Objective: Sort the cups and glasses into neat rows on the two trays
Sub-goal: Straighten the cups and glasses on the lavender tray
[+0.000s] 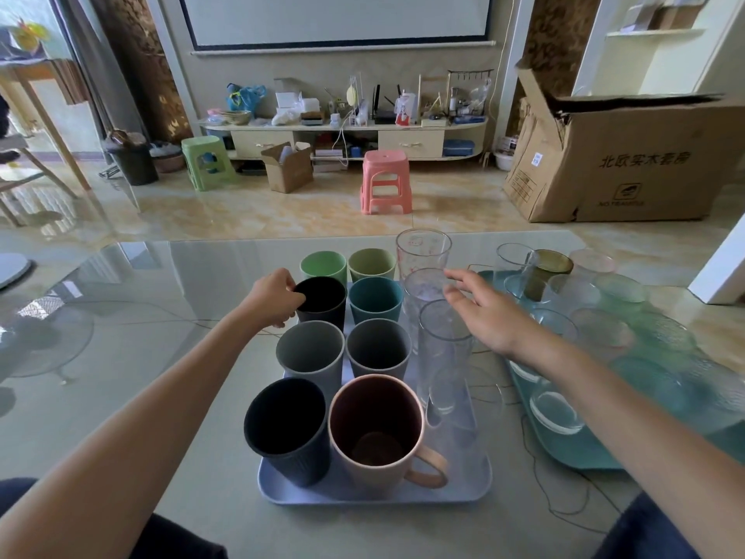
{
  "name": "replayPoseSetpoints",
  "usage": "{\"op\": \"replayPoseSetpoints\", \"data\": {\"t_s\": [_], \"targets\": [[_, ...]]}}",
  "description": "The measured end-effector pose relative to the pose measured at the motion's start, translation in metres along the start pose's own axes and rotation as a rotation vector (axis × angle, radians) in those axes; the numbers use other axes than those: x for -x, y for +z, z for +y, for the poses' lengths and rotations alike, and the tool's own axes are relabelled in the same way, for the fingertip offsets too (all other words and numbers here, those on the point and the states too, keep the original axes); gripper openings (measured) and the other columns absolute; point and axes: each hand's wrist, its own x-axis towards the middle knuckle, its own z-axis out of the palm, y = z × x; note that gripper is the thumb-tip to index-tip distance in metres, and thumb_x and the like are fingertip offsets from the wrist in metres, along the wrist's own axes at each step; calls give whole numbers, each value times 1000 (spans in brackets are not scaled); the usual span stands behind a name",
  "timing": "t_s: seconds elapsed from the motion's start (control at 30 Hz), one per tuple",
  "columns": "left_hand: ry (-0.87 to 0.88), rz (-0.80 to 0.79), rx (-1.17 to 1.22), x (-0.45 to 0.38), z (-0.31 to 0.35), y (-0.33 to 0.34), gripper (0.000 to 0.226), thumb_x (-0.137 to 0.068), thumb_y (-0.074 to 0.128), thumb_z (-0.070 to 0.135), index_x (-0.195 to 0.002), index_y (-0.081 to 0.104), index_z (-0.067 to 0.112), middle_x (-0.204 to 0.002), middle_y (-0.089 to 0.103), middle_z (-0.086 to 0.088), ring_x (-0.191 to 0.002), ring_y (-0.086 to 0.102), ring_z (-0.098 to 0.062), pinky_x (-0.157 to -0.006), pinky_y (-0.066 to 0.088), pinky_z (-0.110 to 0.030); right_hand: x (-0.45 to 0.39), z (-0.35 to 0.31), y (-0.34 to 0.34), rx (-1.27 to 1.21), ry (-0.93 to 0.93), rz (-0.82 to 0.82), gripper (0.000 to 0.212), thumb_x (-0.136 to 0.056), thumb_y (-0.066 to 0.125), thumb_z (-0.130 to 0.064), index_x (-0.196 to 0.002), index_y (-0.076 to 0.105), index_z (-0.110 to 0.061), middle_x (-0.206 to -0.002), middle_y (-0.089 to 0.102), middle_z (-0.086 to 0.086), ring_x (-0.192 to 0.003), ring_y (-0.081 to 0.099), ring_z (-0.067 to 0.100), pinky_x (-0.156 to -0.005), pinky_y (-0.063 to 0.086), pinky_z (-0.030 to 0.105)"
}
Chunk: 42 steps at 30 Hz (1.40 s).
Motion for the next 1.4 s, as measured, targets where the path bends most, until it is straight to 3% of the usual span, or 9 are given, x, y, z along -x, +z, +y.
{"op": "replayPoseSetpoints", "data": {"t_s": [0.3, 0.47, 0.53, 0.6, 0.7, 0.83, 1.0, 1.2, 1.4], "targets": [[10, -40, -40, 8, 5, -4, 9, -89, 44, 7, -90, 52, 3, -61, 53, -12, -52, 46, -24, -50, 46, -28, 0, 0, 0, 16, -18, 10, 47, -98, 35, -42, -142, 34, -26, -147, 40, 6, -131, 42, 23, -99, 32, 31], [38, -6, -175, 15, 8, -16, 16, -92, 43, 18, -90, 51, 3, -65, 53, -11, -56, 49, -24, -48, 46, -27, 6, -9, -3, 92, -169, 133, 32, -98, 42, -33, -124, 55, -20, -131, 54, 2, -122, 47, 14, -91, 31, 21], [49, -15, -262, 23, 10, -25, 18, -93, 41, 18, -97, 48, 2, -71, 54, -9, -58, 51, -22, -50, 46, -29, 11, -17, -4, 123, -271, 199, 24, -96, 48, -29, -111, 63, -19, -118, 62, -1, -110, 52, 9, -92, 39, 24], [44, -66, -328, 34, 12, -33, 20, -91, 41, 17, -100, 50, 1, -72, 59, -11, -57, 55, -20, -50, 47, -27, 17, -29, -3, 179, -390, 215, 18, -92, 53, -30, -100, 68, -23, -106, 68, -7, -103, 57, 11, -94, 46, 37], [12, -208, -374, 50, 10, -35, 23, -90, 48, 20, -98, 56, 1, -74, 67, -11, -56, 62, -17, -50, 50, -24, 27, -52, 3, 240, -484, 93, 12, -88, 59, -33, -93, 70, -33, -90, 68, -17, -91, 61, 9, -97, 43, 43], [-73, -355, -307, 61, -5, -26, 22, -89, 50, 21, -87, 59, 1, -70, 70, -8, -54, 67, -16, -49, 52, -23, 33, -69, 20, 492, -473, -37, 16, -90, 54, -39, -97, 68, -37, -94, 70, -15, -97, 58, 6, -113, 19, 41], [-7, -289, -231, 63, -6, -12, 17, -82, 41, 1, -74, 56, 0, -46, 64, -5, -59, 69, -29, -58, 60, -34, 39, -71, 27, 682, -395, -140, 21, -92, 52, -37, -102, 70, -35, -104, 70, -14, -107, 57, 7, -117, 11, 45], [5, -265, -222, 67, -1, -10, 22, -82, 39, -2, -65, 51, 3, -42, 61, -3, -35, 60, -13, -42, 53, -23, 41, -73, 29, 698, -381, -174, 20, -90, 54, -37, -102, 70, -35, -104, 70, -14, -108, 57, 8, -118, 11, 43], [-76, -371, -221, 66, 1, -19, 25, -88, 43, 10, -91, 60, -8, -60, 69, -10, -51, 67, -21, -45, 55, -25, 50, -79, 33, 732, -420, -269, 20, -85, 59, -45, -96, 71, -33, -99, 70, -13, -105, 57, 3, -117, 9, 43]]}}
